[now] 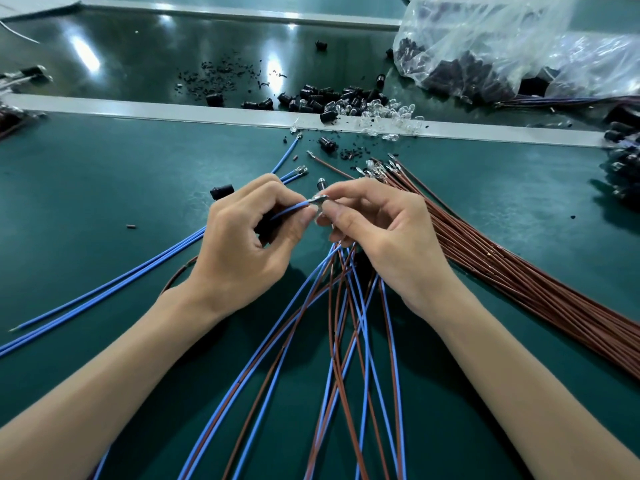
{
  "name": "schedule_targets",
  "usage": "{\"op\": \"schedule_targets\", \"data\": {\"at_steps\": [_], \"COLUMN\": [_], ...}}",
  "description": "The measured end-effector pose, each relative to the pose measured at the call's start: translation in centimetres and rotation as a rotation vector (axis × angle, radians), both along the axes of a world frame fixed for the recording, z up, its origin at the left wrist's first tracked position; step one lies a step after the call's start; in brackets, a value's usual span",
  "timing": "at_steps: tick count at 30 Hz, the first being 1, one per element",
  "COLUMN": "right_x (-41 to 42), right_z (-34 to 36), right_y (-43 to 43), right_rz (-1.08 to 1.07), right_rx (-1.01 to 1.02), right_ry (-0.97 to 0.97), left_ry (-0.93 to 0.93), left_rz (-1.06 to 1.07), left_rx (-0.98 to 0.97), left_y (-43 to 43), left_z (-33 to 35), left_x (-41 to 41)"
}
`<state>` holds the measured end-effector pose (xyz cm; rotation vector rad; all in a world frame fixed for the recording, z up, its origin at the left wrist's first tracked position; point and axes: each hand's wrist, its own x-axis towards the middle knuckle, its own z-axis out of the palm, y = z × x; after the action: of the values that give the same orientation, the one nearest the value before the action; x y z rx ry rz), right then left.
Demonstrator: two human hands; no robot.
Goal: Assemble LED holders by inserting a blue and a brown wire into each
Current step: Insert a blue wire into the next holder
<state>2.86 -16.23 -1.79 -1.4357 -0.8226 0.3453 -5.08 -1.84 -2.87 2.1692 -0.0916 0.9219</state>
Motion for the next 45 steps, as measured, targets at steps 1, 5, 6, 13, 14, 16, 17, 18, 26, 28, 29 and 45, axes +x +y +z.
{"op": "schedule_targets", "data": {"at_steps": [1, 5, 6, 13, 14, 16, 17, 18, 26, 28, 29, 45], "right_x": [0.0, 0.1, 0.1, 0.3, 0.3, 0.4, 0.5, 0.6, 0.9, 0.9, 0.9, 1.1], "right_z": [-0.1, -0.2, -0.3, -0.4, -0.4, -0.3, -0.2, -0.2, 0.0, -0.1, -0.2, -0.7], "right_y": [0.0, 0.0, 0.0, -0.1, -0.1, -0.1, -0.1, 0.0, -0.3, -0.2, -0.2, -0.2], "right_rz": [-0.018, -0.101, -0.127, -0.153, -0.128, -0.106, -0.113, -0.127, -0.075, -0.065, -0.071, -0.148], "right_rx": [-0.026, -0.072, -0.071, -0.049, -0.039, -0.009, 0.015, 0.042, 0.037, 0.032, 0.027, -0.020], "right_ry": [-0.050, -0.241, -0.300, -0.376, -0.320, -0.204, -0.157, -0.115, -0.095, -0.148, -0.173, -0.538], "left_ry": [0.002, 0.017, 0.026, 0.110, 0.110, 0.110, 0.110, 0.110, 0.112, 0.118, 0.121, 0.135], "left_rz": [0.003, 0.005, -0.007, -0.100, -0.102, -0.094, -0.088, -0.086, -0.120, -0.121, -0.121, -0.126], "left_rx": [-0.005, -0.039, -0.061, -0.233, -0.249, -0.268, -0.276, -0.281, -0.270, -0.274, -0.277, -0.228], "left_y": [0.0, 0.2, 0.2, 0.0, 0.0, -0.1, -0.1, -0.1, 0.1, 0.1, 0.2, 0.1], "left_z": [0.0, -0.1, -0.1, 0.0, 0.0, 0.0, 0.0, 0.0, 0.1, 0.0, 0.0, 0.1], "left_x": [0.0, 0.1, 0.1, 0.0, 0.0, 0.0, 0.0, 0.0, 0.1, 0.1, 0.1, 0.0]}}
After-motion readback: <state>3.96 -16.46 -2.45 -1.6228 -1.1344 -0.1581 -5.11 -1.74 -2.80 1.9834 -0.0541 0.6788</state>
